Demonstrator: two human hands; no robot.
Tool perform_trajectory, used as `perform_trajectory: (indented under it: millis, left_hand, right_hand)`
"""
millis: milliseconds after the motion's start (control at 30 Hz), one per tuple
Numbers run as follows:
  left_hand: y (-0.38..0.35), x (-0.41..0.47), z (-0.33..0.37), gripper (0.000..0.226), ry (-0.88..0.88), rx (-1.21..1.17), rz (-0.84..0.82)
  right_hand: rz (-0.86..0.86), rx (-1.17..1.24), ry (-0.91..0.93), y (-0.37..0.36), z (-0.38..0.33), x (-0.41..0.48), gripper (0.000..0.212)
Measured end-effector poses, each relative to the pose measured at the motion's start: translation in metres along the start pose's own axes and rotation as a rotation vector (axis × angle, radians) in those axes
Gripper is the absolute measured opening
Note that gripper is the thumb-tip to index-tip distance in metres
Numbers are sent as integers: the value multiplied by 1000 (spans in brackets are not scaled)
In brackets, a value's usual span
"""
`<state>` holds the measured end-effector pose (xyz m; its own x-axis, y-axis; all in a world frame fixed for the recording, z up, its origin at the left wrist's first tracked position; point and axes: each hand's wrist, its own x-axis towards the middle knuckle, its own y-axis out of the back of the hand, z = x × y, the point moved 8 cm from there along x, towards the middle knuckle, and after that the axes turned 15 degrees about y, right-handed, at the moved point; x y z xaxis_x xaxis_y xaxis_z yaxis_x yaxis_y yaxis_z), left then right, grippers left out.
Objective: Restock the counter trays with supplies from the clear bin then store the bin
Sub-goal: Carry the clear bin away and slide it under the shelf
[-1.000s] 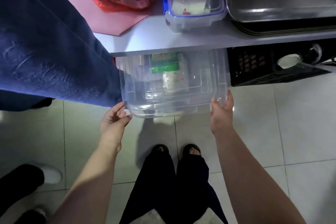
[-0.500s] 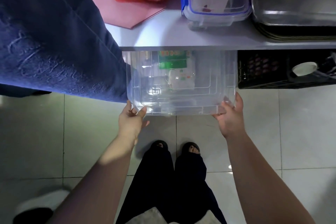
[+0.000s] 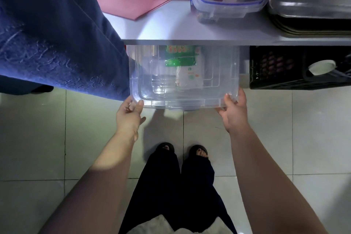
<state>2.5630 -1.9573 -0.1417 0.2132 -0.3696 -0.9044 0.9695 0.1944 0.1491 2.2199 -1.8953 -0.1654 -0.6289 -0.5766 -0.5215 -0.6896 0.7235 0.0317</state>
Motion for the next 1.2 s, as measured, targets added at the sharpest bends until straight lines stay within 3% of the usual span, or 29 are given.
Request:
perform_trajectory:
  millis: [200, 333, 400, 500, 600, 700, 767, 833, 1000, 1100, 1200]
  left_hand:
    - [9, 22, 10, 31, 18, -20, 0]
    - [11, 21, 16, 30, -75, 36, 61]
    - [15, 9, 18, 42, -177, 113, 140]
    - [13, -30, 25, 56, -558, 358, 332]
    - [-32, -66, 23, 56, -1008, 712, 259]
    - [-89, -61, 10, 76, -1186, 1169, 195]
    - [-113, -44, 4, 88, -1221, 1468, 287]
    - [-123, -24, 0, 89, -1221, 1642, 416]
    - [-131, -23, 3, 66, -1389, 1511, 583]
    - [-129, -32, 7, 47, -1536, 1354, 604]
    - [-124, -38, 11, 43, -1559, 1285, 594]
  right_hand:
    - [20, 28, -35, 12, 5, 6, 42]
    - [57, -289, 88, 10, -7, 11, 58]
    - [78, -462, 205, 9, -21, 6, 65]
    - [10, -735, 683, -7, -56, -21, 67]
    - [-352, -1040, 1072, -56, -56, -56, 75]
    - [-675, -1393, 1161, -97, -17, -68, 97]
    - [-670, -1628, 1189, -105, 5, -62, 107]
    - [-552, -1808, 1281, -105, 14, -55, 104]
    - [-244, -1573, 1574, -105, -8, -52, 69]
    - [-313, -1402, 1581, -102, -14, -54, 63]
    - [-491, -1296, 1547, -95, -19, -56, 60]
